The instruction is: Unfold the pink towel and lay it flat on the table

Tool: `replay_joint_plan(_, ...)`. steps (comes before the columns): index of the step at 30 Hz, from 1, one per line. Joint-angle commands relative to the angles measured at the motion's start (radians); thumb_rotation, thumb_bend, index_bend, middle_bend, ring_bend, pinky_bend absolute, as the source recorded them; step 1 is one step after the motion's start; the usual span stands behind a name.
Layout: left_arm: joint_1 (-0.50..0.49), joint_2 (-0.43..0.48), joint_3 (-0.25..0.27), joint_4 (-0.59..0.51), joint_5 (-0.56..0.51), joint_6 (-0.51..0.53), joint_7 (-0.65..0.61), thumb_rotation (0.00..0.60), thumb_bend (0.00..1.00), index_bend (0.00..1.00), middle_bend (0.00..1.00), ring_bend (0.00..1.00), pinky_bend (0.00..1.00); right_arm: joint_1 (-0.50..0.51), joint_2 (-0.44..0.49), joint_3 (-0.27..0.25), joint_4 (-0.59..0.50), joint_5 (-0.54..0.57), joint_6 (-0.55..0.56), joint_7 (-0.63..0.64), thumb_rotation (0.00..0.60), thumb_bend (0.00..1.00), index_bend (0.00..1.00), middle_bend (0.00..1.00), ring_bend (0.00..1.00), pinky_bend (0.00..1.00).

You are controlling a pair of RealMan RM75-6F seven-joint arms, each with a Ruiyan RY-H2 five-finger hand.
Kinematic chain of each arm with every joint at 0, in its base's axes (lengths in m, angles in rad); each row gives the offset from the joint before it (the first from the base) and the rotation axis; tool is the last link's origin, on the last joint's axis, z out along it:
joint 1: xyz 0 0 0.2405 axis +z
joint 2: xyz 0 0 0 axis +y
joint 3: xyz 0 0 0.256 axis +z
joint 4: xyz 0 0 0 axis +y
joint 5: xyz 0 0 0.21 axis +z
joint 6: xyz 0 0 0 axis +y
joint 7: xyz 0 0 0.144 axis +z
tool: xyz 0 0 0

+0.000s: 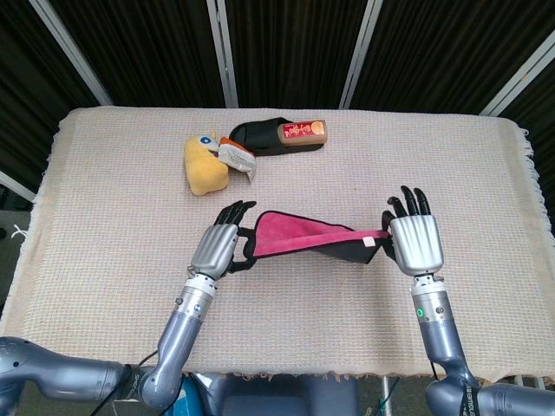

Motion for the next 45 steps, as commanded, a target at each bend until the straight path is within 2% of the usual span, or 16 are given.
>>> replay_joint_plan(1,0.015,-0.002,0.019,-0.016,0.015,0.007,0.008,0.600,0.52,0.73,0.08,0.00,0.00,-0.021,-0.005,-0.017,-0.004,-0.019,0.006,0.008,0.600,0.67,0.73,0.32,0.13,0.14)
replay_joint_plan(21,0.099,-0.030,0.100,-0.062,0.090,0.023,0.034,0.600,0.52,0.73,0.08,0.00,0.00,-0.110,0.014,-0.081,-0.032,-0.113,-0.011,0.014,0.600,0.67,0.73,0.32,0.13,0.14)
replay_joint_plan(34,0.175,0.007,0.145,-0.060,0.131,0.018,0.005,0.600,0.52,0.74,0.08,0.00,0.00,-0.176,-0.019,-0.138,-0.009,-0.180,-0.025,0.040,0.600,0.67,0.73,0.32,0.13,0.14)
replay_joint_plan(45,0.219,0.006,0.175,-0.041,0.154,-0.013,-0.019,0.600,0.52,0.74,0.08,0.00,0.00,-0.202,-0.054,-0.146,0.018,-0.208,-0.062,0.066,0.600,0.67,0.73,0.32,0.13,0.14)
